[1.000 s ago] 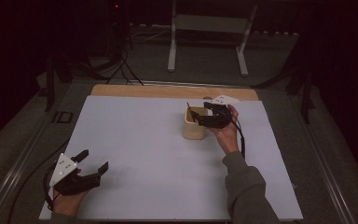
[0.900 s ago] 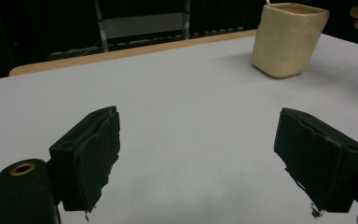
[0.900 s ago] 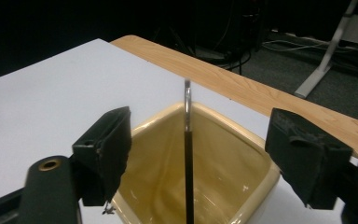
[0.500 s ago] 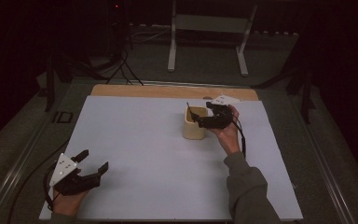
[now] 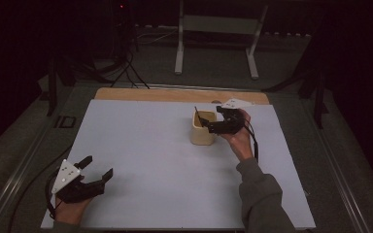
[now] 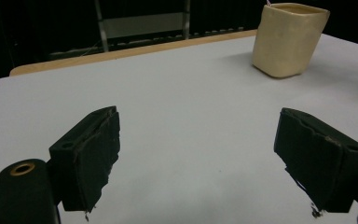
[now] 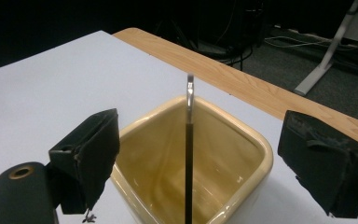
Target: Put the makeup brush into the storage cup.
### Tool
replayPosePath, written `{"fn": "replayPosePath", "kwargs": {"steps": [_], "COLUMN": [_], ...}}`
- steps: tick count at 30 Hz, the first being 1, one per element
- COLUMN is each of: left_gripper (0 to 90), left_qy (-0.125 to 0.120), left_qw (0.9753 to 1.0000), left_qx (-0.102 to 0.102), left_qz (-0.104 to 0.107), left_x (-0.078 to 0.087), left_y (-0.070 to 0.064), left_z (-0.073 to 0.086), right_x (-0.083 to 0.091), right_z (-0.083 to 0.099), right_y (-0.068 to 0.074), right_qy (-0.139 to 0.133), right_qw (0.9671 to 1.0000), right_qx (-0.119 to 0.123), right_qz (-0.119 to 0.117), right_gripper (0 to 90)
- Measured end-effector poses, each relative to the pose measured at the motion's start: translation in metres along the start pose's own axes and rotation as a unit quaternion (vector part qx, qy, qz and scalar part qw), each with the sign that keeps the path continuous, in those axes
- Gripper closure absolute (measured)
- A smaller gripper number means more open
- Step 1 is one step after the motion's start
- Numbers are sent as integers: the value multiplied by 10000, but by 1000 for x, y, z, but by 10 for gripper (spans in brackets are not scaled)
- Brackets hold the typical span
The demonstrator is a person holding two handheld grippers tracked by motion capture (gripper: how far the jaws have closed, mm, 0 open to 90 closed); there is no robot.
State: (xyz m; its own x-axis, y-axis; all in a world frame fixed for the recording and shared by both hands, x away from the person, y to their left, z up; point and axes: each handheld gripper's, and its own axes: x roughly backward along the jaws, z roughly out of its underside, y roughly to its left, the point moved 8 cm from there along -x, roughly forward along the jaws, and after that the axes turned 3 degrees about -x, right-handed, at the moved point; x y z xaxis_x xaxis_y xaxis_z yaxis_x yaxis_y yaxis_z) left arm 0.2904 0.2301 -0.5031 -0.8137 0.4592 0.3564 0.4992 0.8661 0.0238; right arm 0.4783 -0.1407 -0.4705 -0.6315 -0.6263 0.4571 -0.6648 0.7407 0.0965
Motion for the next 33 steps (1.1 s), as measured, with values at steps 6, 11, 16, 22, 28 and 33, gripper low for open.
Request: {"fn": "replayPosePath", "kwargs": {"steps": [6, 11, 16, 22, 28, 33], "left_gripper": [154, 154, 154, 153, 153, 153], "left_qy": [-5, 0, 6, 5, 5, 1], "left_qw": [10000, 10000, 10000, 10000, 10000, 10000], "left_qx": [7, 9, 8, 16, 18, 18], "left_qz": [0, -1, -2, -3, -3, -6], "left_x": [0, 0, 0, 0, 0, 0], "left_y": [0, 0, 0, 0, 0, 0], "left_z": [0, 0, 0, 0, 0, 0], "right_x": [4, 8, 12, 17, 22, 28], "right_z": [-1, -2, -3, -2, -2, -2], "right_y": [2, 3, 3, 3, 5, 4], "right_qy": [80, 124, 158, 244, 308, 317], "right_qw": [9999, 9998, 9997, 9995, 9992, 9990], "right_qx": [98, 183, 191, 207, 258, 301], "right_qz": [-34, -27, -25, -31, -42, -10], "right_gripper": [125, 127, 126, 126, 125, 127]}}
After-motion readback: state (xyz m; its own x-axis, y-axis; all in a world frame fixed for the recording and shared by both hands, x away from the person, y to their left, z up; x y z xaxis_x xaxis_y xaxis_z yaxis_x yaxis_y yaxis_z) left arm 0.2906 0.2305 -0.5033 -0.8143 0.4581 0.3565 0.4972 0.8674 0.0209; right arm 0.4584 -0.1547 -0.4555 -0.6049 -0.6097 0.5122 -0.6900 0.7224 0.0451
